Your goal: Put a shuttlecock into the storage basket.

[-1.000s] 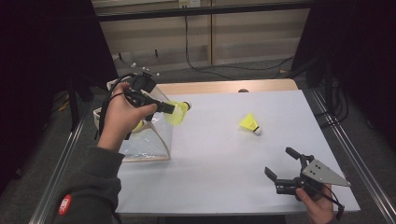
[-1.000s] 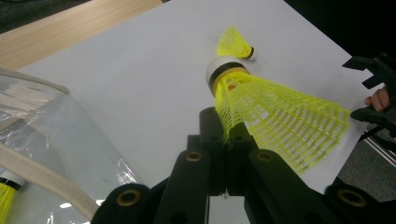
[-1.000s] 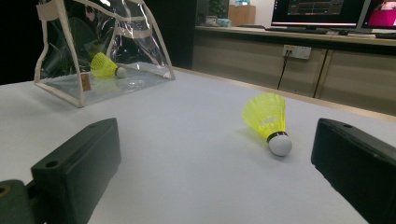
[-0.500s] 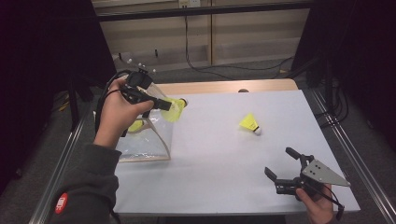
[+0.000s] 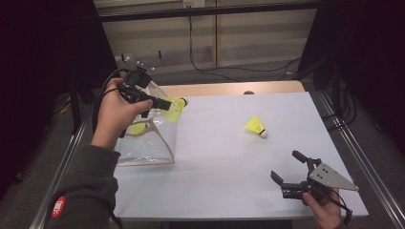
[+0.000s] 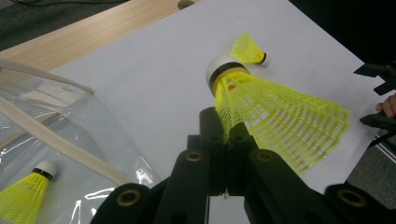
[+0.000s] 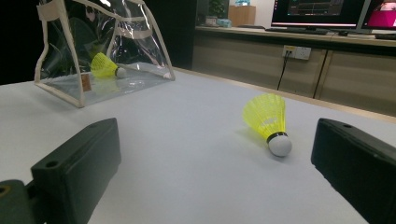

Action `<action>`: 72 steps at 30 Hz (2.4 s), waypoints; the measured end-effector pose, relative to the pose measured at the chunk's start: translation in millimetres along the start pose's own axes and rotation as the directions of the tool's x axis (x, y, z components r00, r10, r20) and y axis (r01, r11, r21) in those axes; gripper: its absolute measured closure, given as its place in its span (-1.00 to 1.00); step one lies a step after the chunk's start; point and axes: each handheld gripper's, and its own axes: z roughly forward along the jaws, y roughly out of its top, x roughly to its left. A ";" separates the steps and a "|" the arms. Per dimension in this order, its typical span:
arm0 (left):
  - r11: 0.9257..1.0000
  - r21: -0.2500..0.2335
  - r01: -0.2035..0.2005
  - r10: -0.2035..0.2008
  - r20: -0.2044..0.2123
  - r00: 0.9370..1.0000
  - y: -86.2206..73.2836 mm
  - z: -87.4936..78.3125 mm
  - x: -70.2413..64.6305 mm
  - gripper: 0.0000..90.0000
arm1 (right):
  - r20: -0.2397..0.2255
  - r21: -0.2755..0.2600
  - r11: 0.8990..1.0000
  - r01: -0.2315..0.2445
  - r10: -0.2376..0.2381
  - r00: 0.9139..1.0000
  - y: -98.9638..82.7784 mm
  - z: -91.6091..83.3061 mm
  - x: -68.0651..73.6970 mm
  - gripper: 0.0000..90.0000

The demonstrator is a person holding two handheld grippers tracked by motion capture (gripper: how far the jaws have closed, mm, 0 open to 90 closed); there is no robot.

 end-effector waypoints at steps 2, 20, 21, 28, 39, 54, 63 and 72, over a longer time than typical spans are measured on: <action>1.000 0.002 0.001 -0.001 0.000 1.000 -0.1 -1.8 1.8 0.99 | 0.000 -0.002 1.000 0.000 0.000 1.000 0.0 0.0 0.0 -0.97; 1.000 -0.005 0.020 -0.020 -0.026 0.999 -1.0 -13.5 10.1 0.99 | -0.001 -0.003 1.000 0.002 -0.002 1.000 0.1 0.1 -0.2 -0.97; 1.000 -0.005 0.022 -0.023 -0.024 0.999 -0.9 -14.2 10.4 0.99 | 0.000 -0.003 1.000 0.003 -0.003 1.000 0.1 0.1 -0.1 -0.97; 1.000 -0.010 0.026 -0.027 -0.037 0.999 -1.7 -16.3 13.2 0.99 | 0.000 -0.002 1.000 0.003 -0.003 1.000 0.0 0.2 -0.1 -0.97; 0.999 -0.015 0.042 -0.043 -0.053 0.998 -5.3 -19.1 19.5 0.99 | 0.000 -0.003 1.000 0.004 -0.004 1.000 0.1 0.1 -0.1 -0.97; 0.997 -0.032 0.064 -0.067 -0.077 0.995 -9.0 -28.2 29.4 0.99 | 0.002 -0.001 1.000 0.004 -0.004 1.000 0.2 0.2 0.1 -0.97; 0.997 -0.041 0.073 -0.077 -0.095 0.992 -12.7 -33.3 36.5 0.98 | 0.002 -0.002 1.000 0.003 -0.003 1.000 0.4 0.2 0.3 -0.97; 0.995 -0.055 0.082 -0.087 -0.106 0.991 -15.9 -36.9 41.4 0.98 | 0.002 -0.003 1.000 0.003 -0.003 1.000 0.4 0.2 0.4 -0.97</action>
